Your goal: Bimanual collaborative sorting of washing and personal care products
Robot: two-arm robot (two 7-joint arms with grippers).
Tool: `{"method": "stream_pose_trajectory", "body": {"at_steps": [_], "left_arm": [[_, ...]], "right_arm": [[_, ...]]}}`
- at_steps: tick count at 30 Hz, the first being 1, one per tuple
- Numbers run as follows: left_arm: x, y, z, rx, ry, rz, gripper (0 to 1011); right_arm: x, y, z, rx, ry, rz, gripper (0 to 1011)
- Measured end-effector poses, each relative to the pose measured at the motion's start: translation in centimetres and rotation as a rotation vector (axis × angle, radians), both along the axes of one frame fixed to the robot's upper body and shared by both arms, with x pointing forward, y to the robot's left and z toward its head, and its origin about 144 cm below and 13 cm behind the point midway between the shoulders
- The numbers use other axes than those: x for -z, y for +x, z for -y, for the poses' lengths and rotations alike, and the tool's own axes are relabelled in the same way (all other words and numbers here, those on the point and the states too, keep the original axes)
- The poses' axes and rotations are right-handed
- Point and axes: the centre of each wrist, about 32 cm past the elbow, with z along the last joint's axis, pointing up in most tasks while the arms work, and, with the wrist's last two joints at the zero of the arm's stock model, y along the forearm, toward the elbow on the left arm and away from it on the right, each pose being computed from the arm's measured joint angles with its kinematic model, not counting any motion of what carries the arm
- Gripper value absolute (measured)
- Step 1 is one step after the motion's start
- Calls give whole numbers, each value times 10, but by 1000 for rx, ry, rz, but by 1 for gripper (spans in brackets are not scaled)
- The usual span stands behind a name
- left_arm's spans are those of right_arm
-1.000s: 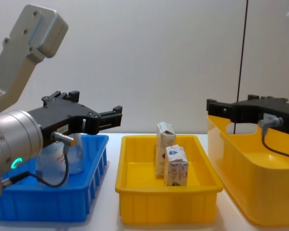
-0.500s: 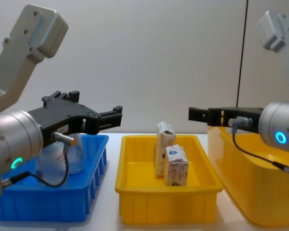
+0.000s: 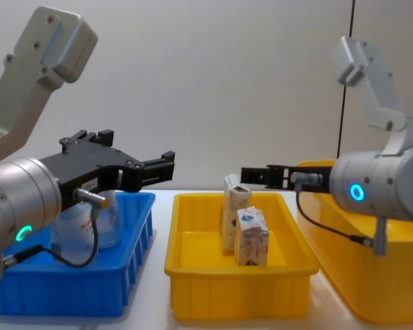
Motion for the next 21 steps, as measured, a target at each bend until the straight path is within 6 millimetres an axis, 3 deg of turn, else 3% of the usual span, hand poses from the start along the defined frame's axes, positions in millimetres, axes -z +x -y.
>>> {"method": "stream_pose_trajectory", "body": {"at_steps": [21], "left_arm": [[0, 0, 0, 0, 0, 0, 1001]], "right_arm": [[-6, 27, -24, -45, 0, -206, 1002]]}}
